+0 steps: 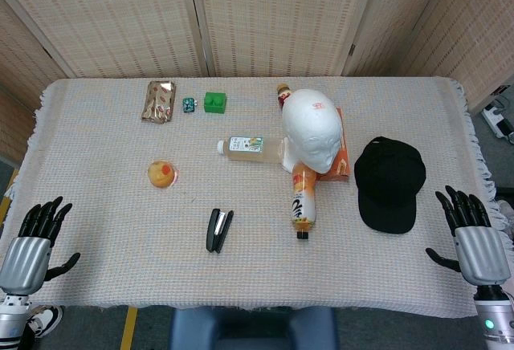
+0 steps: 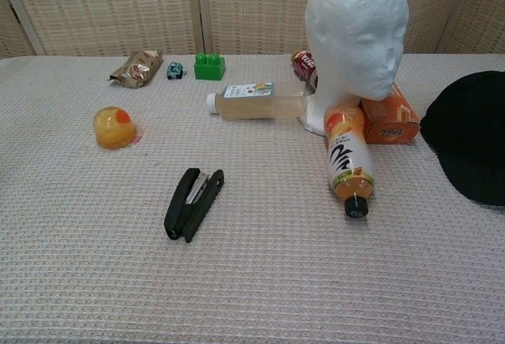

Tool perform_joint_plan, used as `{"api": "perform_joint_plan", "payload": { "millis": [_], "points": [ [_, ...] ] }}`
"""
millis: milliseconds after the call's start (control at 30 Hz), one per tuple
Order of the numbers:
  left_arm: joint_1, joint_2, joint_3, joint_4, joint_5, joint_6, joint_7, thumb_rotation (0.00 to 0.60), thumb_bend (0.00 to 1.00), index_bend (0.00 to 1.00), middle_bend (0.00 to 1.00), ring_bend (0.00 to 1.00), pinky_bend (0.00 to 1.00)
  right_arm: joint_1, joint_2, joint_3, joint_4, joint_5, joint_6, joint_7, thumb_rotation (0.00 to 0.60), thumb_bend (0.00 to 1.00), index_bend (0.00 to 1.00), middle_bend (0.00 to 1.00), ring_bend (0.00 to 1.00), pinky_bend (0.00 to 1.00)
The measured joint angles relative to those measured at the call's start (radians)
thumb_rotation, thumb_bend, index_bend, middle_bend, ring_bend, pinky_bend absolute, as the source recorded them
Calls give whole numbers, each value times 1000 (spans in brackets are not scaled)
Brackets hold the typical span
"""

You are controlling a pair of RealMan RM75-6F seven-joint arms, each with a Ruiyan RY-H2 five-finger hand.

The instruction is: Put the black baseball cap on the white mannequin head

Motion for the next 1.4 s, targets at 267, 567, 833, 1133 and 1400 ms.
{"api": "perform_joint_plan", "payload": {
  "millis": [267, 567, 833, 1133, 1400],
  "points": [
    [-4, -1, 3, -6, 0, -10, -5, 600, 244, 3, 0, 0, 86, -4, 10, 2, -3, 10, -2, 20, 600, 28, 0, 0, 0, 0],
    [-9, 20, 6, -25, 3, -18, -71, 600, 244, 1, 0, 0, 86, -8, -92, -19, 80, -17, 5, 0, 600, 68, 108, 0, 0, 0],
    [-12, 49, 22, -49, 34, -14, -140, 600, 244, 0, 0, 0, 86, -27, -334, -21, 418, -68, 103, 43, 600, 238, 306, 0, 0, 0],
    [-11, 89, 30, -68, 47, -3, -237, 600, 244, 0, 0, 0, 86, -34, -593, -1, 795, -68, 158, 145, 600, 252, 332, 0, 0, 0],
    [-12, 108, 35, -71, 44, -8, -276, 600, 244, 0, 0, 0, 87, -20, -748, 24, 1030, -36, 142, 208, 600, 251, 326, 0, 0, 0]
  ]
}}
